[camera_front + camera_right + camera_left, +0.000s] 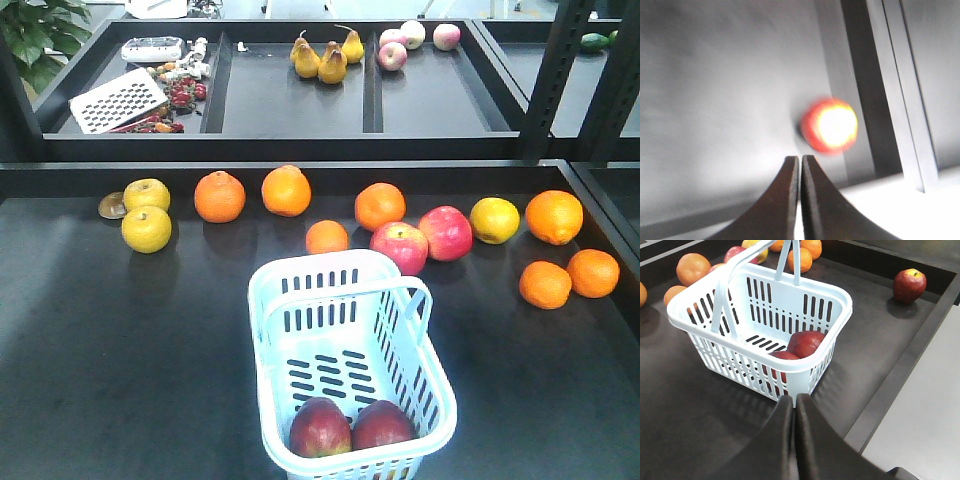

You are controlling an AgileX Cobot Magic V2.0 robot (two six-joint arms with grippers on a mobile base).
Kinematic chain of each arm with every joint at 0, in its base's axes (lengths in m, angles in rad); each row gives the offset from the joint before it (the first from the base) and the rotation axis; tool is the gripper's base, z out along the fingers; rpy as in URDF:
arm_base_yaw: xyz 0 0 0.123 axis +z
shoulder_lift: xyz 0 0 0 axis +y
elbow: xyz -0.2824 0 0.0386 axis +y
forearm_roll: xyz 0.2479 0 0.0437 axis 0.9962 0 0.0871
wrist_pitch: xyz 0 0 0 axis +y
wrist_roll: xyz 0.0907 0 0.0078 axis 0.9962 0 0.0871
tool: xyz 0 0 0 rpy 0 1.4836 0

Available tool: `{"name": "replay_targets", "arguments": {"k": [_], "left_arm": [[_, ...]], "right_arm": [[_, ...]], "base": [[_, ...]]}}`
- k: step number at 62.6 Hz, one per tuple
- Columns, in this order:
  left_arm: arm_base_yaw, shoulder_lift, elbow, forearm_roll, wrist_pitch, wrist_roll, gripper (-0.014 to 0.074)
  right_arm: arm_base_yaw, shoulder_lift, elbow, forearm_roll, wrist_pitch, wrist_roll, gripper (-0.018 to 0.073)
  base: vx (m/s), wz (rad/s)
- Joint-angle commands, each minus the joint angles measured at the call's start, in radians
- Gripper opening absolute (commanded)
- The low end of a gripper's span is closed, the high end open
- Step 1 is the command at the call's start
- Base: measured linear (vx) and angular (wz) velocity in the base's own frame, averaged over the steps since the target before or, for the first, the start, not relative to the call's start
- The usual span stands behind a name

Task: Pick three apples into basket with both arms
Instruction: 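Move the right gripper down to the third red apple near the table edge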

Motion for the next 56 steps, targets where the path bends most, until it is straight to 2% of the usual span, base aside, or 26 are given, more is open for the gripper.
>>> {"name": "replay_targets", "arguments": {"k": [1, 5, 11, 18, 31, 40, 46, 56], "left_arm": [[0.000, 0.007, -0.023, -0.039, -0.049, -0.008, -0.0007], [0.000, 0.007, -0.023, -0.039, -0.049, -0.008, -0.0007], [0.000, 0.007, -0.023, -0.039, -0.049, -0.008, -0.0007], [0.000, 0.007, -0.023, -0.039, -0.049, -0.008, -0.0007], [0.000, 0.007, -0.023, -0.039, -0.049, -0.008, -0.0007], [0.000, 0.007, -0.023, -0.039, -0.049, -0.008, -0.0007], [0.000, 0.007, -0.023, -0.039, -0.048, -0.008, -0.0007], [0.000, 0.007, -0.023, -0.039, -0.048, -0.008, -0.0007]], "right_arm": [[-0.146, 0.042, -0.038, 0.058, -0.030, -0.138, 0.0010], [-0.255, 0.074, -0.051, 0.130, -0.034, -0.215, 0.0017], [-0.357, 0.106, -0.083, 0.263, -0.056, -0.297, 0.0052], [-0.426, 0.140, -0.125, 0.344, -0.053, -0.379, 0.0142], [-0.446, 0.170, -0.167, 0.324, -0.045, -0.385, 0.0439], [-0.446, 0.199, -0.166, 0.300, -0.057, -0.337, 0.0585], [-0.446, 0.236, -0.166, 0.299, -0.081, -0.311, 0.0618], [-0.446, 0.337, -0.166, 0.293, -0.120, -0.311, 0.0610]], "base": [[0.00, 0.00], [0.00, 0.00], [0.00, 0.00], [0.00, 0.00], [0.00, 0.00], [0.00, 0.00], [0.00, 0.00], [0.00, 0.00]]}}
